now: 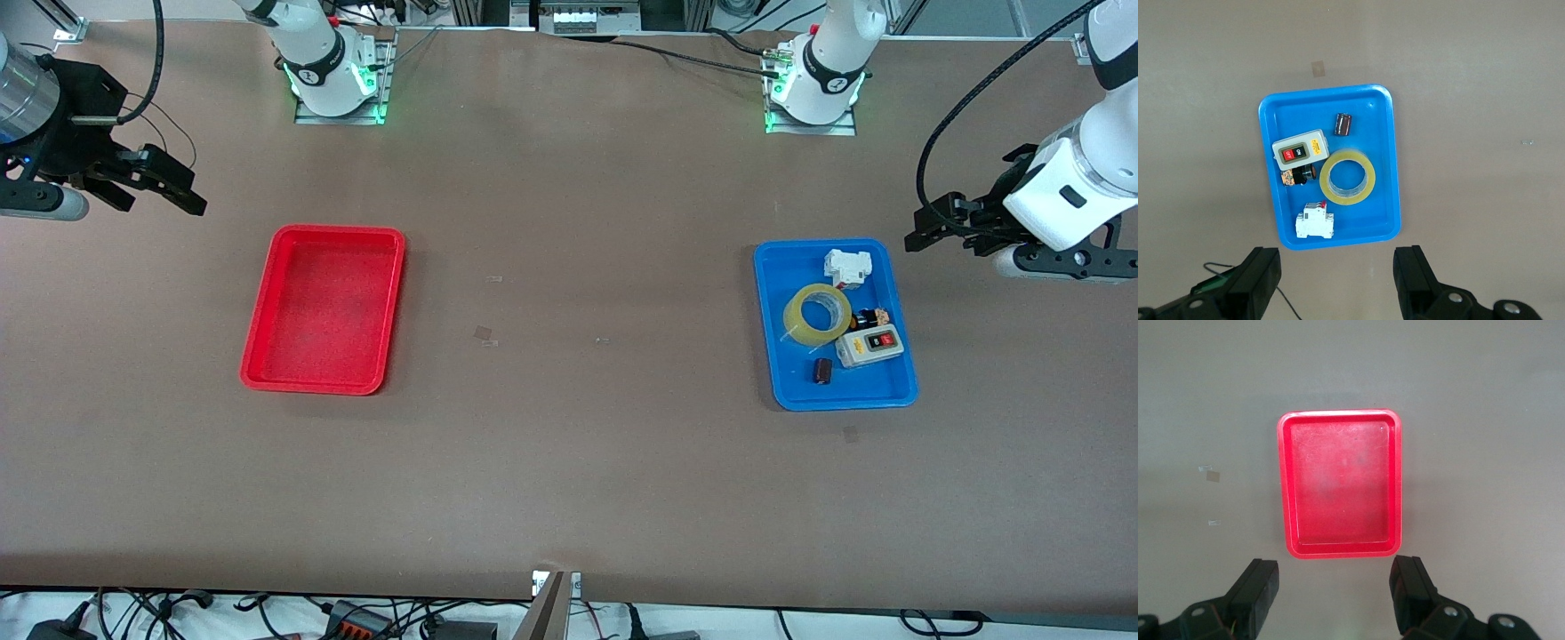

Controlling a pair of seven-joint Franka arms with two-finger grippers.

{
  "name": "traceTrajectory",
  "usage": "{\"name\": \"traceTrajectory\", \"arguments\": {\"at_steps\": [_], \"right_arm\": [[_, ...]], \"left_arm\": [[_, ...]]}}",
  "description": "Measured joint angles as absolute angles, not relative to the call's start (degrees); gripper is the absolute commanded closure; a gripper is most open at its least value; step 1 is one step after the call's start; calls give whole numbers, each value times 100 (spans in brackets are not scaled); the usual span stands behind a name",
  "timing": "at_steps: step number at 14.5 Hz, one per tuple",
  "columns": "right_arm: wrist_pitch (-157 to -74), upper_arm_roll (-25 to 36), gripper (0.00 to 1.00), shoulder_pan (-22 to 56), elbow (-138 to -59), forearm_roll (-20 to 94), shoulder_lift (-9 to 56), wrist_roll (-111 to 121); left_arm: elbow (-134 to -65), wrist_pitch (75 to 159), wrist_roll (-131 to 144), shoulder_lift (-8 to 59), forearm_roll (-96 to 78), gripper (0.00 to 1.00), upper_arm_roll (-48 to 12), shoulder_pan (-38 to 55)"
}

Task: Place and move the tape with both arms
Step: 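Reach the left gripper down to the yellow tape roll in the blue tray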

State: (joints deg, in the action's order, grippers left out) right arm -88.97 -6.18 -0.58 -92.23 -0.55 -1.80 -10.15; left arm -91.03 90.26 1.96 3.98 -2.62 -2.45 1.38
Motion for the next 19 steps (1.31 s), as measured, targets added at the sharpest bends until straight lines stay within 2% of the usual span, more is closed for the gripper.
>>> {"name": "traceTrajectory", "arguments": {"at_steps": [9, 13, 15, 19], "right_arm": [[-8896, -618, 2, -58, -9226, -55, -181, -1004], [-8901, -618, 2, -58, -9226, -56, -181, -991], [-8901, -618, 2, -58, -9229, -56, -177, -985], [-8901, -618, 2, -58, -9233, -56, -129, -982]], "left_arm": [[-9103, 9031, 190, 404, -261, 0, -243, 123], [-9228, 9010, 211, 603, -261, 0, -242, 72], [-9449, 9177, 211, 725, -261, 0, -242, 60], [-10465, 10330, 214, 846, -253, 0, -251, 67]]}}
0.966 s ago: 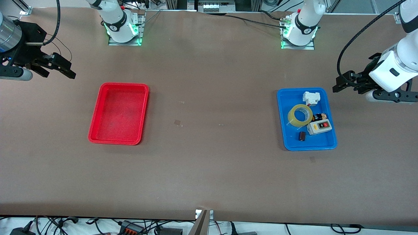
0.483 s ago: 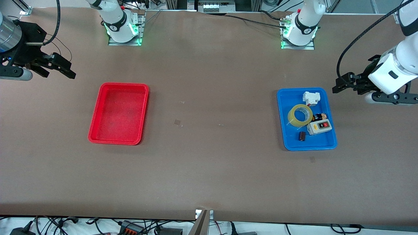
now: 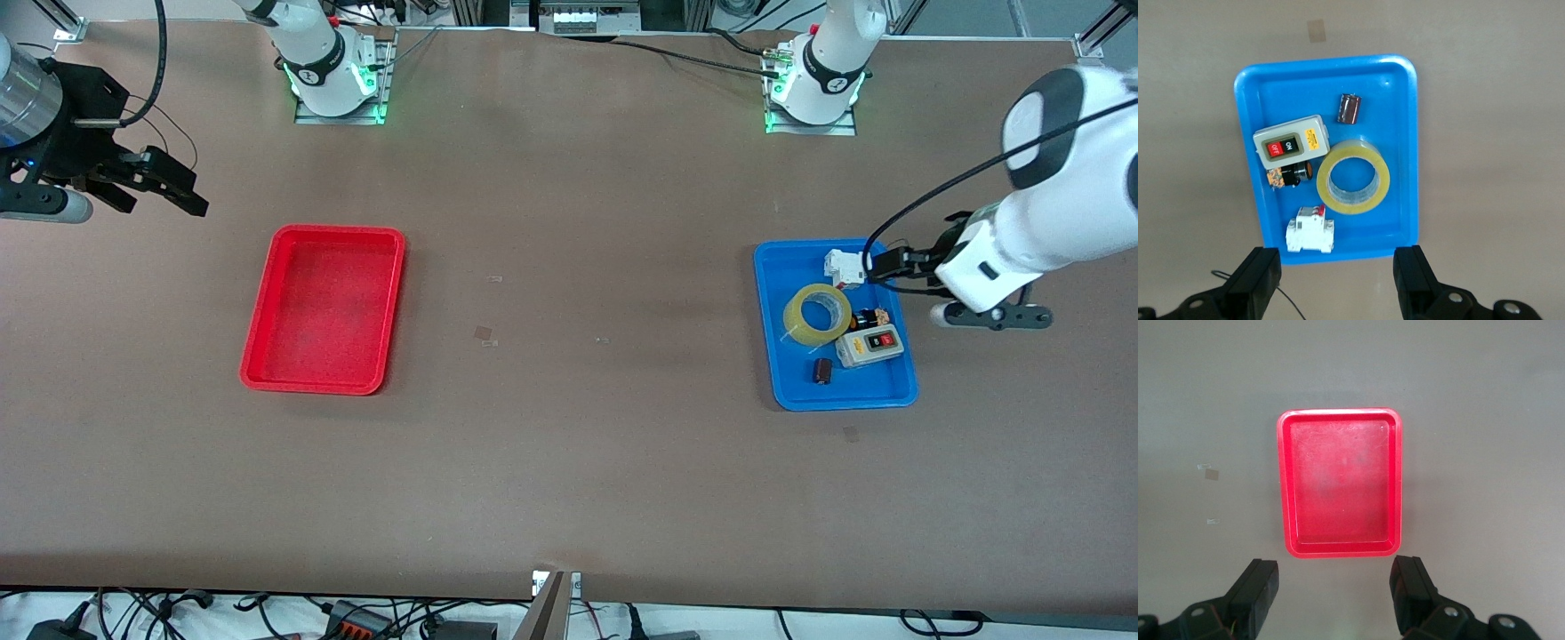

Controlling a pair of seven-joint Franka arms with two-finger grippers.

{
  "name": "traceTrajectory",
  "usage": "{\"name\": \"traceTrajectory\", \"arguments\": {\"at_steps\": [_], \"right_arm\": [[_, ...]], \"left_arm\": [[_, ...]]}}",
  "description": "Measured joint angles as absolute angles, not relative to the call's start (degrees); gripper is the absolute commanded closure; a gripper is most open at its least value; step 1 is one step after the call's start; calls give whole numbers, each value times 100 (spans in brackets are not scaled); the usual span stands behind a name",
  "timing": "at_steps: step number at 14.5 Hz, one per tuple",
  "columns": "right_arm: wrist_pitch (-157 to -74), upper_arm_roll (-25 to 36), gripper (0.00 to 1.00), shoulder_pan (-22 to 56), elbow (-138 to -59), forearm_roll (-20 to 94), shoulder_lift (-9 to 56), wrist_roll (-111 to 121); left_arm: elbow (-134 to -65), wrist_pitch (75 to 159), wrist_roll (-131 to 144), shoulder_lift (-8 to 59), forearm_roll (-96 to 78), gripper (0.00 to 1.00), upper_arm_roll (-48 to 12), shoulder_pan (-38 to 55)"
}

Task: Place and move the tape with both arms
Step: 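Reach the left gripper down to the yellow tape roll in the blue tray, then close the left gripper on the rim of the tape roll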

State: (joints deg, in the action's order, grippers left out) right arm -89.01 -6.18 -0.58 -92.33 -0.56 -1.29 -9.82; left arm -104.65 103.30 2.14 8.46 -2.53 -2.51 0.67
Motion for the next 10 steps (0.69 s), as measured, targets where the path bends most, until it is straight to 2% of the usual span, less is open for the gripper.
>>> {"name": "traceTrajectory", "arguments": {"at_steps": [5, 10], "right_arm": [[-8909, -618, 2, -58, -9235, -56, -94, -979], [-8923, -618, 2, -58, -9235, -56, -47, -978]], "left_arm": [[-11785, 11960, 217, 988, -251, 0, -248, 50], [-11985, 12449, 220, 1589, -251, 0, -244, -14]]}}
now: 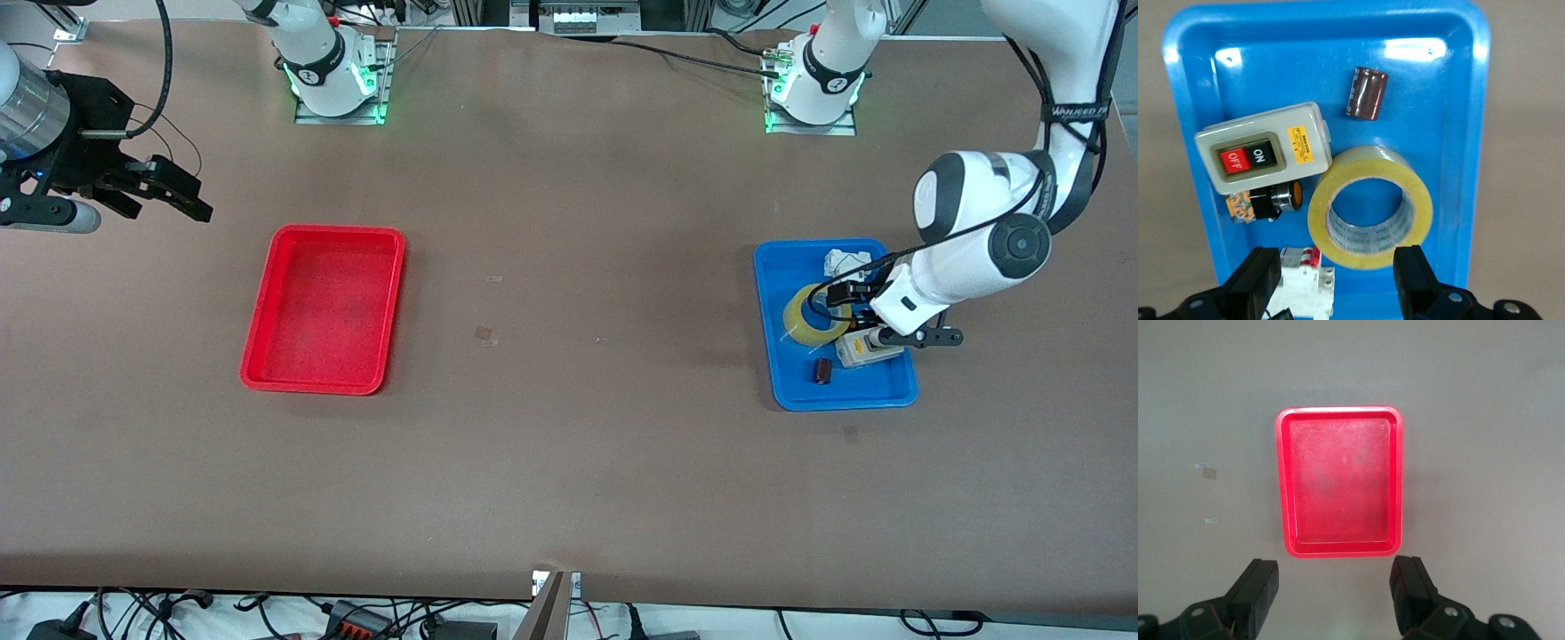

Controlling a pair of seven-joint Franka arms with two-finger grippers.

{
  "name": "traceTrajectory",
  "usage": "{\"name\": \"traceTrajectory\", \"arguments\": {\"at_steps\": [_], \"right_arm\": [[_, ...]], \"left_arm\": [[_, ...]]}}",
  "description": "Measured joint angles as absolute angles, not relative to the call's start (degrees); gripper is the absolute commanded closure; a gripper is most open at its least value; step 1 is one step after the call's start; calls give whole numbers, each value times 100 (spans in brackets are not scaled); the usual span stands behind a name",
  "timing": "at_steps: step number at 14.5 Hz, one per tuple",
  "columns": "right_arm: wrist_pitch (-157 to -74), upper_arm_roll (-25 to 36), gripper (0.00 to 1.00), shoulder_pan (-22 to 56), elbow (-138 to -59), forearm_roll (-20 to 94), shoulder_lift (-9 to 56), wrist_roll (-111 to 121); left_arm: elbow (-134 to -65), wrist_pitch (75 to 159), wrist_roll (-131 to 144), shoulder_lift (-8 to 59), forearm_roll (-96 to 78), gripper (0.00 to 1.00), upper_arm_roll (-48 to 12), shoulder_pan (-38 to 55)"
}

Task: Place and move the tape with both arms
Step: 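Close the left gripper on the rim of the tape roll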

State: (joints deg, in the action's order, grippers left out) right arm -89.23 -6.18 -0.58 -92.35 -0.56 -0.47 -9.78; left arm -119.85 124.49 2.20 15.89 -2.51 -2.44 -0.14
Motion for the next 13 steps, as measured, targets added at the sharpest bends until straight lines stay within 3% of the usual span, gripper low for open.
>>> {"name": "traceTrajectory", "arguments": {"at_steps": [4, 13], "right_arm": [[-8924, -618, 2, -58, -9235, -56, -47, -978], [-8924, -618, 2, -58, -9235, -56, -46, -977]], "left_arm": [[-11983, 12569, 226, 2066, -251, 0, -243, -25], [-11983, 12607, 230, 2446, -251, 0, -242, -48]]}}
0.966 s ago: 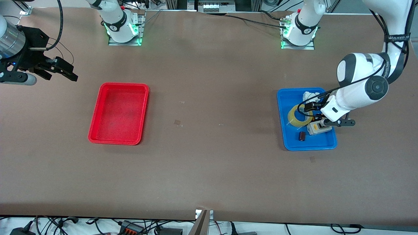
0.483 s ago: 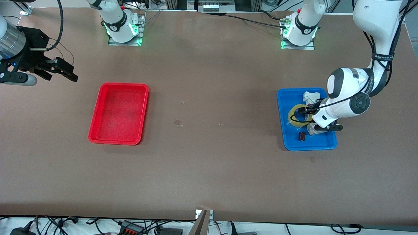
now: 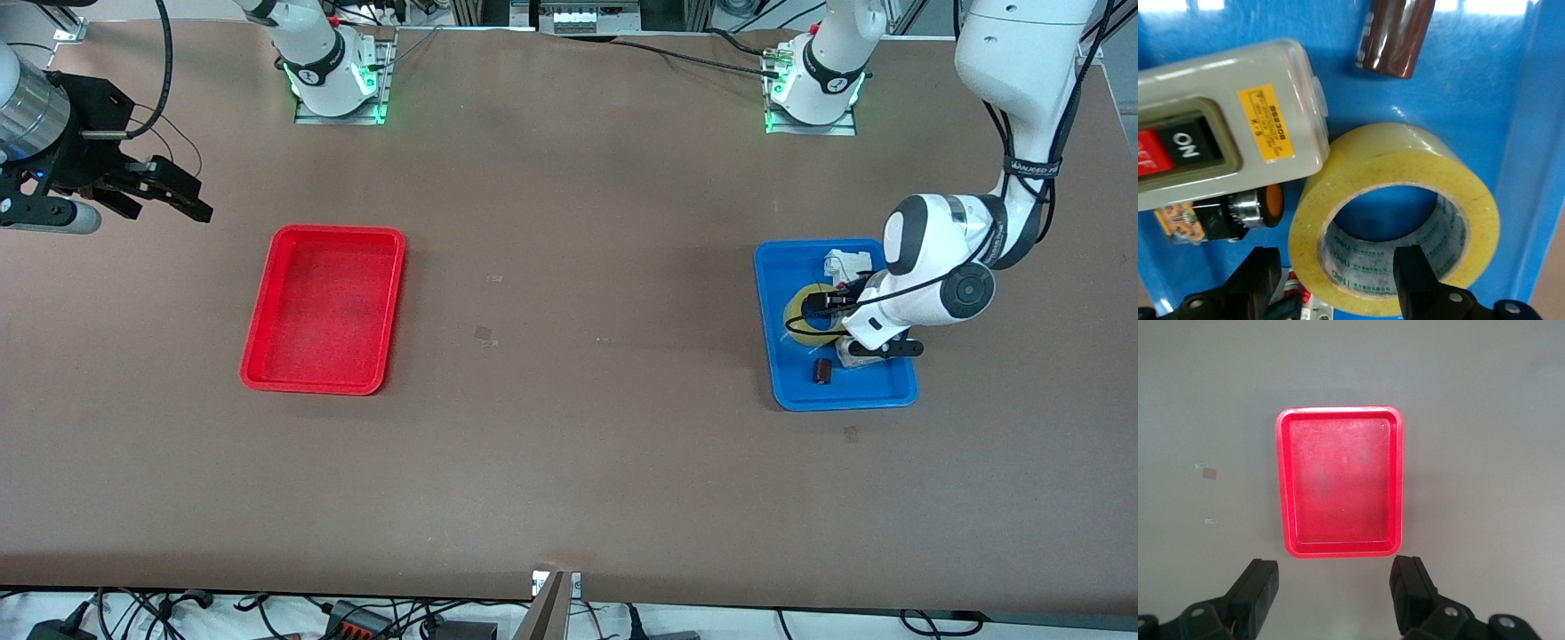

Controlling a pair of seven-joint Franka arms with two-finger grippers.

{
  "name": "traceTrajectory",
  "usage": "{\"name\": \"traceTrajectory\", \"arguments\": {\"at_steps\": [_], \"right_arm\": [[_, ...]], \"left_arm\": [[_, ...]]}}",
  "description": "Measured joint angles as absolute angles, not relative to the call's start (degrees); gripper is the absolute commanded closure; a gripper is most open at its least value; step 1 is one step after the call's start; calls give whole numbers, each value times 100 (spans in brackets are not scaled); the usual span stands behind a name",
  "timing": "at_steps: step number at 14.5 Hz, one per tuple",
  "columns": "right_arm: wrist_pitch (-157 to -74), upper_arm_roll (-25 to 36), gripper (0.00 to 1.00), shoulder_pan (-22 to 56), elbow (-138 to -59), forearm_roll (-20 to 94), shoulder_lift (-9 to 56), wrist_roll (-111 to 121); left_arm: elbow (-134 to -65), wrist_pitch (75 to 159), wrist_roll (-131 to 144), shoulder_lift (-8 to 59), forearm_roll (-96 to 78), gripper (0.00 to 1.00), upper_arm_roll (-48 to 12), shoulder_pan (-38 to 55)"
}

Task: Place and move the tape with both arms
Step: 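Close the left gripper on the rim of the tape roll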

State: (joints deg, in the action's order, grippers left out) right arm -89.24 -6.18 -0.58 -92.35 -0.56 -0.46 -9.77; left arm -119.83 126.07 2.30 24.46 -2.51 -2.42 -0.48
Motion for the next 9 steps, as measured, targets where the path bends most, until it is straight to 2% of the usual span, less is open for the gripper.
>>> {"name": "traceTrajectory", "arguments": {"at_steps": [2, 3, 5, 7, 9], "right_arm": [[-8924, -618, 2, -59, -9235, -56, -46, -977], [-8924, -618, 2, -59, -9235, -56, -46, -977], [-8924, -618, 2, -59, -9235, -56, -46, -977], [-8924, -618, 2, -59, -9236, -56, -45, -977], [-8924, -618, 2, -59, -9235, -56, -45, -977]], "left_arm": [[-11980, 12651, 230, 2542, -251, 0, -243, -48], [-11979, 12663, 230, 2583, -251, 5, -244, -48], [-11970, 12683, 230, 2659, -251, 30, -246, -47], [-11958, 12695, 230, 2705, -251, 62, -246, -47], [-11928, 12687, 230, 2693, -251, 77, -245, -48]]}}
